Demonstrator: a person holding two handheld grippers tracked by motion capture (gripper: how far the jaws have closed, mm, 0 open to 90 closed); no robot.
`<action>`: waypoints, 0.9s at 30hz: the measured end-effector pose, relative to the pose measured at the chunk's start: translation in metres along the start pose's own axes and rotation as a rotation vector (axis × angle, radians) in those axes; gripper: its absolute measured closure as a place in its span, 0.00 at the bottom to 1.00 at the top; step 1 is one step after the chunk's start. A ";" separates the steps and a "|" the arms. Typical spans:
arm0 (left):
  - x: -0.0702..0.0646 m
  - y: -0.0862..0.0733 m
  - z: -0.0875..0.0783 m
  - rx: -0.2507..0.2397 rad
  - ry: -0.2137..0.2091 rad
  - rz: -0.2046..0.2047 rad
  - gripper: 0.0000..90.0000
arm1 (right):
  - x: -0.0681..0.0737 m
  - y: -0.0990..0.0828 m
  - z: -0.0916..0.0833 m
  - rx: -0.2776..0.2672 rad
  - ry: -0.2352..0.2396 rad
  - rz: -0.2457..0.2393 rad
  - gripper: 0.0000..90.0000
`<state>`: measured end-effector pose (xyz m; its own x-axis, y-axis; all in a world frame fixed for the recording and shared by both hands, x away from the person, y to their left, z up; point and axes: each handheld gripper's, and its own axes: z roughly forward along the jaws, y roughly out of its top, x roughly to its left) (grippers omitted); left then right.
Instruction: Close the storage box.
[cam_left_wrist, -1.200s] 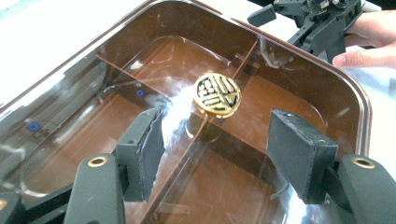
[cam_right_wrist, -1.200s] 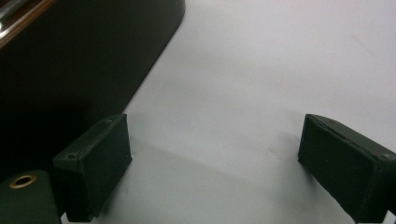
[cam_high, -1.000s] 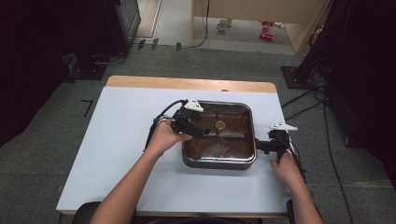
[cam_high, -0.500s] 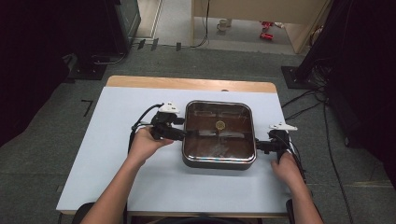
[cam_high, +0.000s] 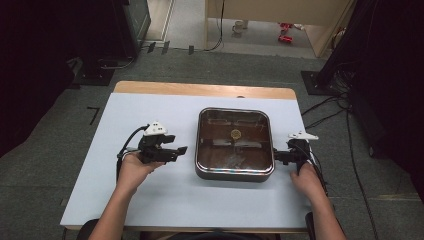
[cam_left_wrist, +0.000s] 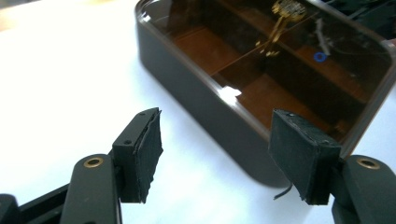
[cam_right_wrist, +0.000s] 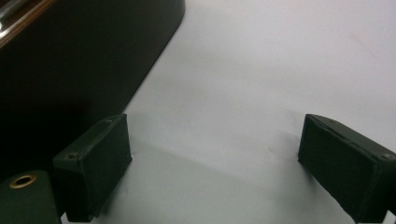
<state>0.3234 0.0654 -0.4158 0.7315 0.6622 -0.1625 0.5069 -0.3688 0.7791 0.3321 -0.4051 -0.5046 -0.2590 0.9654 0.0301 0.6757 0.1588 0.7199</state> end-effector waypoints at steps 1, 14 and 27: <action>0.001 -0.005 0.000 -0.001 0.009 -0.010 0.38 | 0.000 0.000 0.000 0.000 0.000 0.000 0.10; 0.005 -0.060 0.003 0.027 0.117 -0.057 0.29 | 0.000 0.000 0.000 -0.001 0.001 0.003 0.10; -0.008 -0.082 0.011 0.035 0.128 0.014 0.25 | 0.000 0.000 0.000 -0.001 0.001 0.002 0.10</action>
<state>0.2814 0.0829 -0.4853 0.6755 0.7339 -0.0715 0.5145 -0.3996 0.7587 0.3325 -0.4050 -0.5047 -0.2585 0.9655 0.0328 0.6758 0.1565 0.7203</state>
